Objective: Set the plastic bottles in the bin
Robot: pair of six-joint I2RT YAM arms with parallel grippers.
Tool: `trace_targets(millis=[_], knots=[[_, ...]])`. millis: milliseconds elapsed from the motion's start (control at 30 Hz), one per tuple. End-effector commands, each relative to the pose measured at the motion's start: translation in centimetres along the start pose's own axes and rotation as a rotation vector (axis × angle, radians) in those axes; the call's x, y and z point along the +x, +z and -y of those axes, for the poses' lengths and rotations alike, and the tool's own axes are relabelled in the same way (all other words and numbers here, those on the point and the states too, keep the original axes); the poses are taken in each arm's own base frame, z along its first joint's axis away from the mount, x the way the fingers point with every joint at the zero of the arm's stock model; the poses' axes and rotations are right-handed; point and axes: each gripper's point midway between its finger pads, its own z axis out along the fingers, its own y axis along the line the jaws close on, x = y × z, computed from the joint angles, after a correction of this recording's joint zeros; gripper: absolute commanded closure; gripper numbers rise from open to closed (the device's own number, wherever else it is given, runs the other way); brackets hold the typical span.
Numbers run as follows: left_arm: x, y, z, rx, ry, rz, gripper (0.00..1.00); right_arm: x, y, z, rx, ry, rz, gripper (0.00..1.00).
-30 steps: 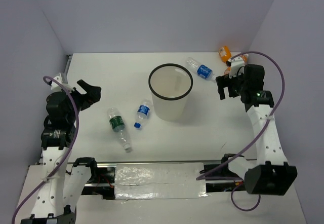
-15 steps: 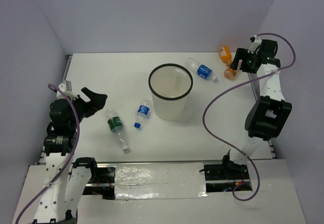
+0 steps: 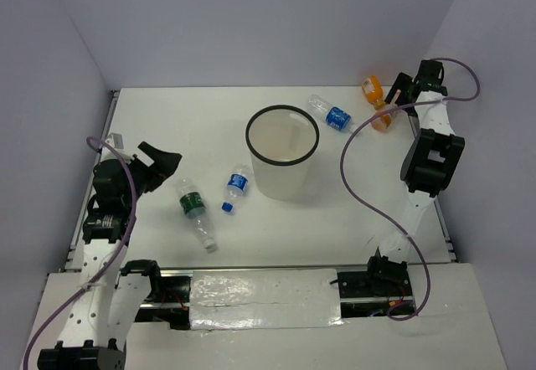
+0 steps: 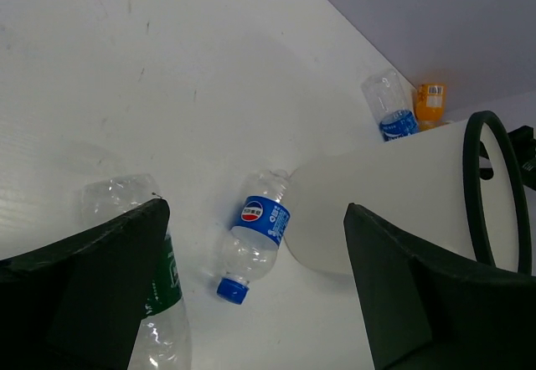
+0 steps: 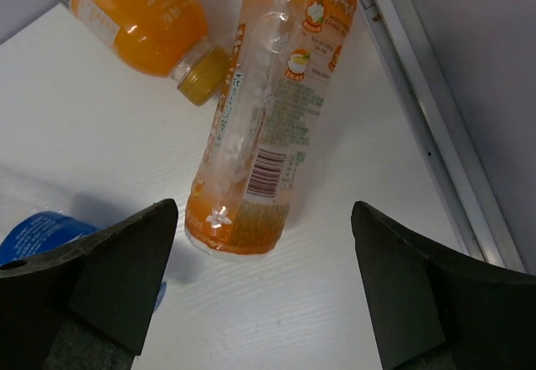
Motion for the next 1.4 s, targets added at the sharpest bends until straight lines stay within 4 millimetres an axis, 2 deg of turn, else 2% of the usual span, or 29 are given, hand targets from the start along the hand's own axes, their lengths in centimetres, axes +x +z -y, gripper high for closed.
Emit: trace_targets(millis=[0, 267, 400, 467, 533, 567, 700, 867, 933, 967, 1000, 1067, 1133, 1167, 1233, 1267, 1300, 1333, 1367], knots=[[-1.2, 1.1, 1.7, 0.068, -0.023, 0.026, 0.01, -2.0, 0.9, -1.5, 0.005, 0.017, 0.066, 0.08], [-1.6, 2.0, 2.1, 0.084, -0.054, 0.027, 0.01, 0.0, 4.6, -2.7, -0.036, 0.026, 0.014, 0.07], [-1.7, 2.1, 2.3, 0.093, -0.064, 0.035, 0.01, 0.4, 4.7, -3.2, -0.054, 0.045, -0.004, 0.11], [-1.7, 2.1, 2.4, 0.096, -0.069, 0.036, 0.01, 1.4, 5.0, -3.1, -0.055, 0.055, -0.036, 0.12], [-1.8, 2.1, 2.5, 0.096, -0.072, 0.034, 0.01, 3.1, 5.3, -2.9, -0.062, 0.074, -0.085, 0.14], [-1.9, 2.1, 2.5, 0.098, -0.071, 0.036, 0.01, 4.7, 5.5, -2.9, -0.061, 0.091, -0.127, 0.15], [-1.9, 1.9, 2.7, 0.1, -0.074, 0.036, 0.01, 6.9, 5.8, -3.1, -0.078, 0.131, -0.186, 0.18], [-1.9, 1.6, 2.9, 0.11, -0.081, 0.042, 0.01, 7.4, 5.6, -3.0, -0.076, 0.143, -0.203, 0.22], [-1.9, 1.4, 2.9, 0.114, -0.089, 0.046, 0.01, 7.7, 5.4, -2.7, -0.072, 0.148, -0.213, 0.27], [-1.8, 1.3, 2.9, 0.117, -0.092, 0.046, 0.01, 8.5, 5.5, -2.5, -0.067, 0.156, -0.233, 0.32], [-1.8, 1.2, 3.0, 0.122, -0.094, 0.046, 0.01, 8.6, 5.2, -2.5, -0.071, 0.159, -0.237, 0.35], [-1.8, 1.0, 3.0, 0.125, -0.093, 0.052, 0.01, 9.2, 5.0, -2.1, -0.08, 0.17, -0.25, 0.35], [-1.9, 0.7, 3.2, 0.13, -0.089, 0.058, 0.01, 8.3, 4.0, -1.9, -0.075, 0.173, -0.231, 0.42], [-2.0, 0.6, 3.2, 0.132, -0.087, 0.062, 0.01, 8.8, 3.6, -1.9, -0.084, 0.165, -0.242, 0.43], [-1.8, 0.5, 3.2, 0.136, -0.084, 0.062, 0.01, 7.6, 1.9, -1.9, -0.092, 0.149, -0.205, 0.47], [-2.0, 0.4, 3.3, 0.142, -0.081, 0.069, 0.01, 8.3, 1.7, -1.6, -0.095, 0.132, -0.204, 0.51], [-2.0, 0.4, 3.3, 0.146, -0.082, 0.07, 0.01, 6.8, -0.1, -1.9, -0.108, 0.118, -0.156, 0.53], [-1.7, 0.3, 3.3, 0.151, -0.082, 0.066, 0.0, 6.0, -0.8, -2.2, -0.123, 0.103, -0.118, 0.55], [-1.8, 0.3, 3.5, 0.158, -0.082, 0.071, 0.01, 5.7, -2.7, -2.4, -0.143, 0.075, -0.095, 0.59]])
